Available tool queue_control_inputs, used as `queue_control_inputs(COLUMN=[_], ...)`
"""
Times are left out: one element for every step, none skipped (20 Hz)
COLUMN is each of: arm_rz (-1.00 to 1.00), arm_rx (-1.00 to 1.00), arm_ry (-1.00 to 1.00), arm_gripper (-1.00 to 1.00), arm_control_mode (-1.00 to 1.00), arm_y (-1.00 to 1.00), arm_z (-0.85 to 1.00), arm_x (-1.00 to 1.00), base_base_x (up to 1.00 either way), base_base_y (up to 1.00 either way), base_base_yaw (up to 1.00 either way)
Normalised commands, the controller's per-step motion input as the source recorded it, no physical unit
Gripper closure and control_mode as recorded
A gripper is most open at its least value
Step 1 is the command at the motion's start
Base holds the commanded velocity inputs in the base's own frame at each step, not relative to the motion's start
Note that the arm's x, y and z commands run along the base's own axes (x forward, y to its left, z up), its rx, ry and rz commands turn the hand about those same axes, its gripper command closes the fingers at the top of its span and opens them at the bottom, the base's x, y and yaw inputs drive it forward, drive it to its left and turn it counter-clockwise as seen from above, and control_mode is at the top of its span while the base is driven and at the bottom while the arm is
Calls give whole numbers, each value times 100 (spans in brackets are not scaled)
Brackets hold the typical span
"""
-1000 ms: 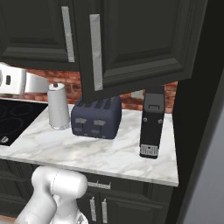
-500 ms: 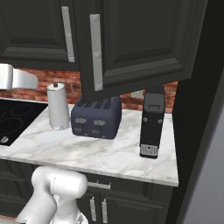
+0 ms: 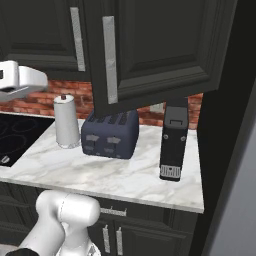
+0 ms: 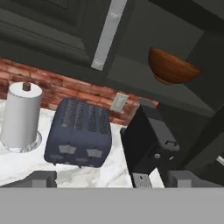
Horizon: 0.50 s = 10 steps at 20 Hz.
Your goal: Move the bowls from the cabinet to the plates on the dining table.
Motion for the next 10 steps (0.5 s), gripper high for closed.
queue_control_inputs(arm_rz=[0, 0, 0, 0, 0, 0, 0, 0, 0, 0], arm_rx=[-19, -19, -20, -19, -16, -14, -12, -11, -10, -9], arm_ry=[5, 4, 4, 4, 3, 2, 1, 1, 1, 1], arm_gripper=[-100, -100, -100, -100, -100, -100, -100, -100, -100, -100], arm_control_mode=[-100, -100, -100, -100, -100, -100, -100, -100, -100, -100], arm_y=[0, 0, 0, 0, -1, -8, -15, -18, -21, -26], arm_z=[-6, -6, -4, -6, -4, -3, -2, -3, -2, -3], arm_x=[36, 33, 31, 31, 28, 27, 30, 31, 32, 36], base_base_x=[0, 0, 0, 0, 0, 0, 0, 0, 0, 0], base_base_y=[0, 0, 0, 0, 0, 0, 0, 0, 0, 0], base_base_yaw=[0, 0, 0, 0, 0, 0, 0, 0, 0, 0])
